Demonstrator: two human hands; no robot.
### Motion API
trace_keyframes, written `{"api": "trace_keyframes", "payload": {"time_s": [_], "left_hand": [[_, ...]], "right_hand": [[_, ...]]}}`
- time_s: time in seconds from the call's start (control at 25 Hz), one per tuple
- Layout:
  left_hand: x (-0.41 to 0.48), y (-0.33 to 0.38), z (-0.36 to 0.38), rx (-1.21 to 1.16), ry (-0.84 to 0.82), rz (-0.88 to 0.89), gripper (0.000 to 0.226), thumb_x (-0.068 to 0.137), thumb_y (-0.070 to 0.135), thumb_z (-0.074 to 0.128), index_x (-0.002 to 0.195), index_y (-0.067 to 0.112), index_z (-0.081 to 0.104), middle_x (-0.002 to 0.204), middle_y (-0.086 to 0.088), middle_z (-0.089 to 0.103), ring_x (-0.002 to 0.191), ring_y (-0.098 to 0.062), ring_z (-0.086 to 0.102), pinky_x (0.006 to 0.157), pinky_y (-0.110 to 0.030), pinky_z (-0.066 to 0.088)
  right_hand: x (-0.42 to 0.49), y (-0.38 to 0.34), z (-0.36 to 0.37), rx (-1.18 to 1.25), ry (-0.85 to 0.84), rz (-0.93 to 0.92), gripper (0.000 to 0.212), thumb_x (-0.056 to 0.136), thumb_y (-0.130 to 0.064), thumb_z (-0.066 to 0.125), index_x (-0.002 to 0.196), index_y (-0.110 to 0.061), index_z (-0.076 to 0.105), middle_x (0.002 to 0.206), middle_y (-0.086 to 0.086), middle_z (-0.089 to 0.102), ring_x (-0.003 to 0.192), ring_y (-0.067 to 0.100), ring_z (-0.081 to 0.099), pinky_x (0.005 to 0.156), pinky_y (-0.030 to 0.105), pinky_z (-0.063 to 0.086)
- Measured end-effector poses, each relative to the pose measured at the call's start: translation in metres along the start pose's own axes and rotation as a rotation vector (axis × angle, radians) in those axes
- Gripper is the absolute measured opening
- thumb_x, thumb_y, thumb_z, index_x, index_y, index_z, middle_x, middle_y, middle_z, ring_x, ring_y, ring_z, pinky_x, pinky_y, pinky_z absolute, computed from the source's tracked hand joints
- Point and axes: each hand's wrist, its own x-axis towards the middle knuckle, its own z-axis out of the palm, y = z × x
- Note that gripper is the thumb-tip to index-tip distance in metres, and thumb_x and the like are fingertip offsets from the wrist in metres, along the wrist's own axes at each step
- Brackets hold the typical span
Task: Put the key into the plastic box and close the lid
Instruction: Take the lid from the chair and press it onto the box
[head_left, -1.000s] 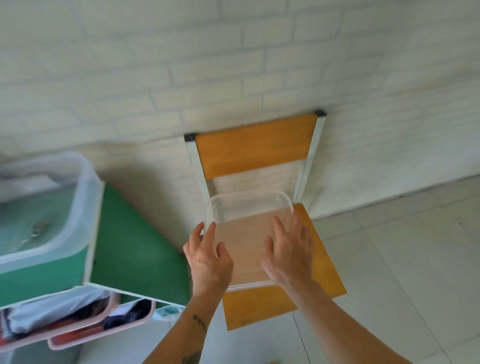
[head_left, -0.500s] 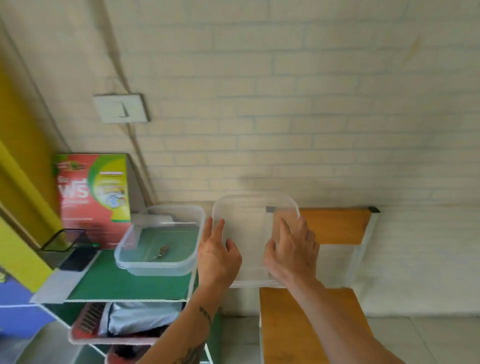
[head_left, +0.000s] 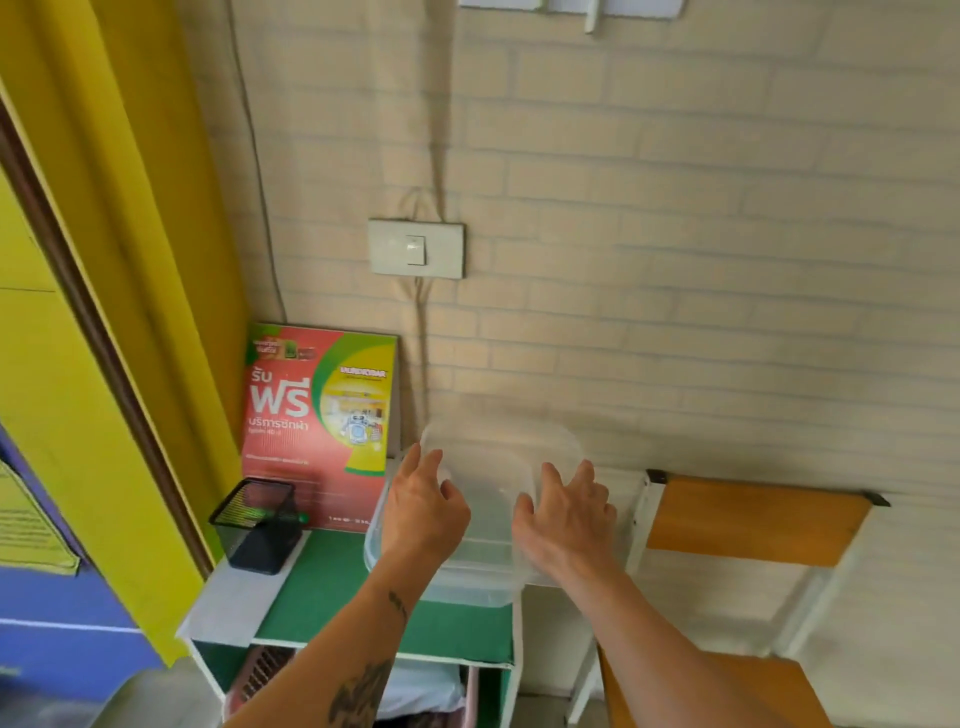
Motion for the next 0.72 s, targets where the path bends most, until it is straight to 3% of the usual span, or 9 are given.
{"api": "trace_keyframes", "payload": {"time_s": [0.28,0.52,0.72], "left_hand": [[0.031,-0.05,-0.008,0.032,-0.098,0.077,0.05,0.078,0.004,0.042,0.126,0.015,0.053,0.145,-0.008,0.047,0.115,-0.037,0.056,0.091,-0.048,0.053],[0.034,-0.06,-0.003,0.045,-0.18,0.012,0.054,0.086,0.007,0.044,0.14,0.01,0.043,0.16,-0.009,0.023,0.14,-0.03,0.036,0.109,-0.041,0.038],[0.039,-0.069,0.001,0.033,-0.194,0.022,0.057,0.086,0.006,0.044,0.142,0.007,0.04,0.16,-0.01,0.022,0.144,-0.029,0.028,0.114,-0.039,0.032]], "right_hand": [[0.012,-0.04,0.035,0.004,-0.111,0.076,0.051,0.093,-0.05,0.033,0.135,-0.022,0.04,0.143,0.02,0.03,0.119,0.038,0.041,0.102,0.05,0.037],[0.02,-0.047,0.052,-0.036,-0.142,0.115,0.052,0.094,-0.05,0.031,0.136,-0.021,0.04,0.146,0.021,0.028,0.123,0.039,0.04,0.104,0.053,0.036],[0.028,-0.05,0.058,-0.06,-0.139,0.108,0.055,0.095,-0.049,0.033,0.142,-0.021,0.036,0.147,0.02,0.026,0.124,0.039,0.04,0.104,0.052,0.036]]}}
